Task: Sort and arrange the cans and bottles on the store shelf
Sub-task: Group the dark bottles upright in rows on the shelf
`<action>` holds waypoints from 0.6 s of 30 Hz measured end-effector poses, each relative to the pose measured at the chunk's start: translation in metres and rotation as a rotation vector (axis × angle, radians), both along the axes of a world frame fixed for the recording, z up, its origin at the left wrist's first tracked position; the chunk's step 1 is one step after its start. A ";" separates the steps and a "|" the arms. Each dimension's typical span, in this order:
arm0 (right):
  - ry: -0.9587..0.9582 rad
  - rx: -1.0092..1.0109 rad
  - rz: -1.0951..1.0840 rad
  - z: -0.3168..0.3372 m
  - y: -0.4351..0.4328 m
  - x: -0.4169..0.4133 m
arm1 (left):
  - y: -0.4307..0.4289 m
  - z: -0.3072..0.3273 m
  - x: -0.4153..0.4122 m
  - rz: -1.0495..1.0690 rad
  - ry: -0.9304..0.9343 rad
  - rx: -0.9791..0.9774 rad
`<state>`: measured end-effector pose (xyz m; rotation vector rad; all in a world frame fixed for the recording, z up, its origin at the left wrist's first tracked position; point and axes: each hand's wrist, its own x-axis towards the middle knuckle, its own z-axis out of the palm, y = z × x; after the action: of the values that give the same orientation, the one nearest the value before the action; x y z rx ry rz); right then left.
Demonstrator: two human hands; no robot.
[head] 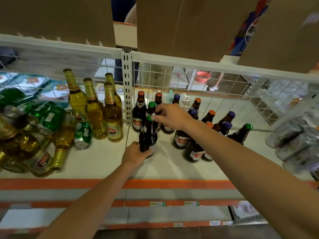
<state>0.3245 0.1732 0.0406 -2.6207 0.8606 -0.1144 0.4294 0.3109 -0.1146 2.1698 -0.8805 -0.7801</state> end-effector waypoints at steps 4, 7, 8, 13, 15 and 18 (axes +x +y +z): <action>0.122 -0.189 -0.143 0.008 -0.042 -0.024 | 0.007 -0.015 -0.014 -0.059 -0.013 0.151; 0.328 -0.198 -0.155 0.002 -0.064 -0.039 | -0.012 -0.017 -0.031 -0.080 0.010 0.131; 0.361 -0.182 -0.144 -0.001 -0.067 -0.043 | -0.022 -0.015 -0.040 -0.089 0.033 0.107; 0.307 -0.158 -0.112 -0.011 -0.086 -0.051 | -0.082 0.006 -0.087 0.053 0.143 0.014; 0.270 -0.145 -0.083 -0.011 -0.091 -0.050 | -0.100 0.010 -0.104 0.102 0.183 -0.001; 0.233 -0.148 -0.025 -0.015 -0.096 -0.047 | -0.116 0.014 -0.119 0.185 0.211 -0.029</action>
<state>0.2773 0.0768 0.0261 -2.8016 0.9967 0.1285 0.3102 0.1951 -0.1009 2.0637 -0.5727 -0.8782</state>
